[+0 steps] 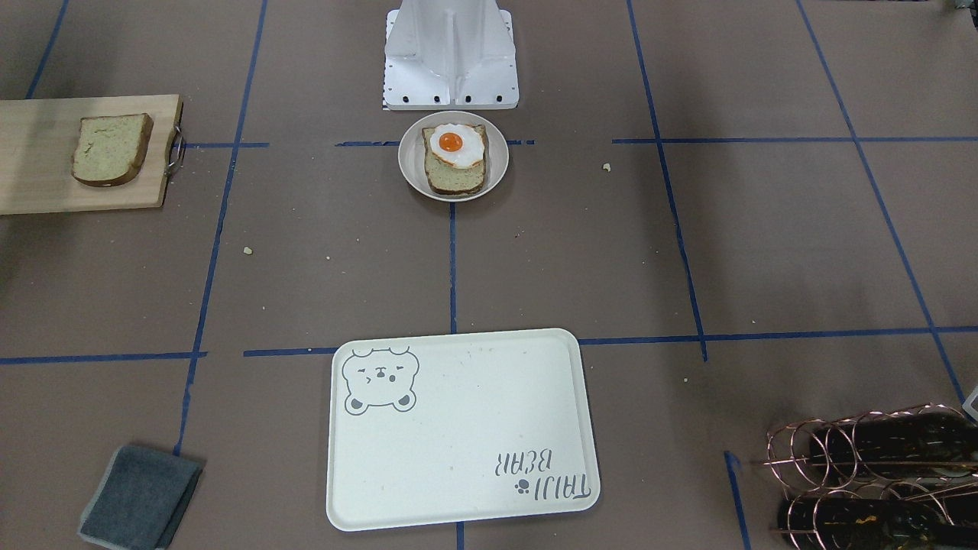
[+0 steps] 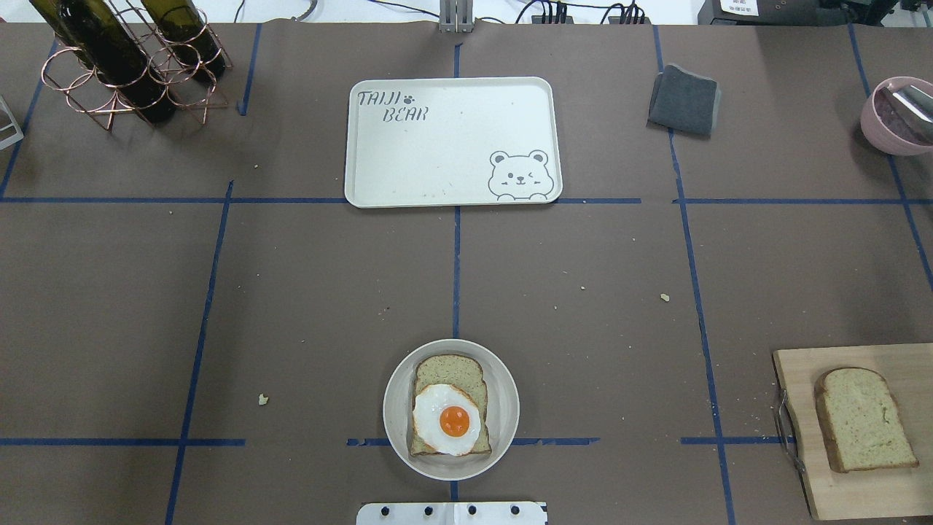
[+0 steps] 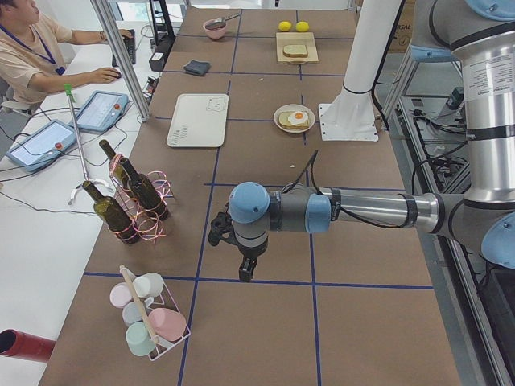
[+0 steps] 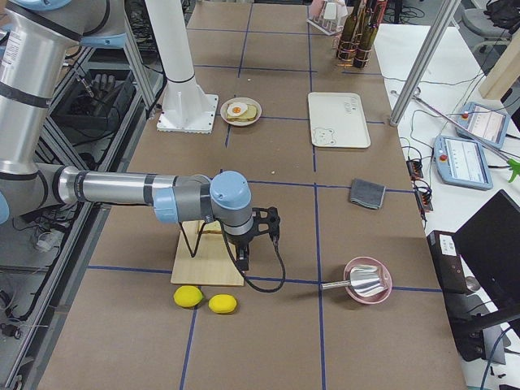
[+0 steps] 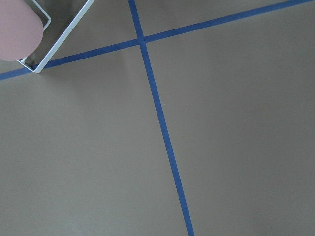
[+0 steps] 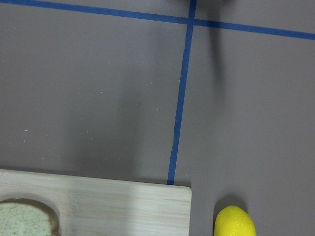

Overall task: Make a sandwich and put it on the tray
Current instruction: 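Lower the right gripper onto the bread slice on the wooden board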

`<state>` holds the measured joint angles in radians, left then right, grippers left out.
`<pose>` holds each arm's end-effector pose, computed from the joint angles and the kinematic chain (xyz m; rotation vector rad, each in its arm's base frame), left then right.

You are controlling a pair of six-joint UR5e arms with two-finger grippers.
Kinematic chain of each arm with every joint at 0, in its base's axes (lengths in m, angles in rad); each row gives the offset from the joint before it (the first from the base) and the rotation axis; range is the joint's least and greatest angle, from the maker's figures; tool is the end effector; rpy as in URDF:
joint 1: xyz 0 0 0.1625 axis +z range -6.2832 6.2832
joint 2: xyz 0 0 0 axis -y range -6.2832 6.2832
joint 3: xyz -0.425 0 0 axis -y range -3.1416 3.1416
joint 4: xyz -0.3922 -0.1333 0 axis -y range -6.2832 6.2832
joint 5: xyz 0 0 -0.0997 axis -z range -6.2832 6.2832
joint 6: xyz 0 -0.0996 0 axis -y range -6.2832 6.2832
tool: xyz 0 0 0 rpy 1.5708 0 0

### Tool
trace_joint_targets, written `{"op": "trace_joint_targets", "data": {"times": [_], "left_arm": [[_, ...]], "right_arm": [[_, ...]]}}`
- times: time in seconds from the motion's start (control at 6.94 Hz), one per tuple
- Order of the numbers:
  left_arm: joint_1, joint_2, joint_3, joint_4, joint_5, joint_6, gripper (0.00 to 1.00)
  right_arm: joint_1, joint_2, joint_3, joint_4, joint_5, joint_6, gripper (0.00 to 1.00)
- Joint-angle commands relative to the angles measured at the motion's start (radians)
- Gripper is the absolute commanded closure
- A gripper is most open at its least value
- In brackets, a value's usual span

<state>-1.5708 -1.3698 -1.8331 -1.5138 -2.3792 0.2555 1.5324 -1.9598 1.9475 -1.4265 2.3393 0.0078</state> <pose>-0.0613 -0.4066 0.6233 0.1073 0.8034 0.2431 0.0510 -0.3414 0.6184 0.1077 -0.7702 -0.0798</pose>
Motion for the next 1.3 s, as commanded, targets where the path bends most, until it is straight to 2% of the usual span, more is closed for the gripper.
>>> {"op": "trace_joint_targets", "data": {"times": [0.0, 0.14, 0.43, 0.72, 0.86, 1.01, 1.15], "left_arm": [[0.000, 0.000, -0.002, 0.000, 0.000, -0.001, 0.00], [0.000, 0.000, -0.002, 0.000, 0.000, -0.001, 0.00], [0.000, 0.000, -0.002, 0.000, -0.002, -0.001, 0.00], [0.000, 0.000, -0.002, 0.000, -0.034, -0.001, 0.00], [0.000, 0.000, -0.003, 0.000, -0.035, -0.001, 0.00], [0.000, 0.000, -0.003, -0.002, -0.035, -0.001, 0.00], [0.000, 0.000, -0.009, -0.002, -0.035, -0.001, 0.00]], "right_arm": [[0.000, 0.002, 0.002, 0.001, 0.002, 0.001, 0.00], [-0.002, 0.012, 0.004, 0.001, 0.009, -0.002, 0.00], [-0.058, 0.015, 0.027, 0.130, 0.012, 0.007, 0.00], [-0.130, 0.027, 0.041, 0.246, 0.058, 0.098, 0.00], [-0.168, 0.003, 0.039, 0.309, 0.080, 0.264, 0.00], [-0.257, -0.043, 0.033, 0.392, 0.065, 0.349, 0.00], [-0.291, -0.089, 0.031, 0.435, 0.066, 0.416, 0.00]]}}
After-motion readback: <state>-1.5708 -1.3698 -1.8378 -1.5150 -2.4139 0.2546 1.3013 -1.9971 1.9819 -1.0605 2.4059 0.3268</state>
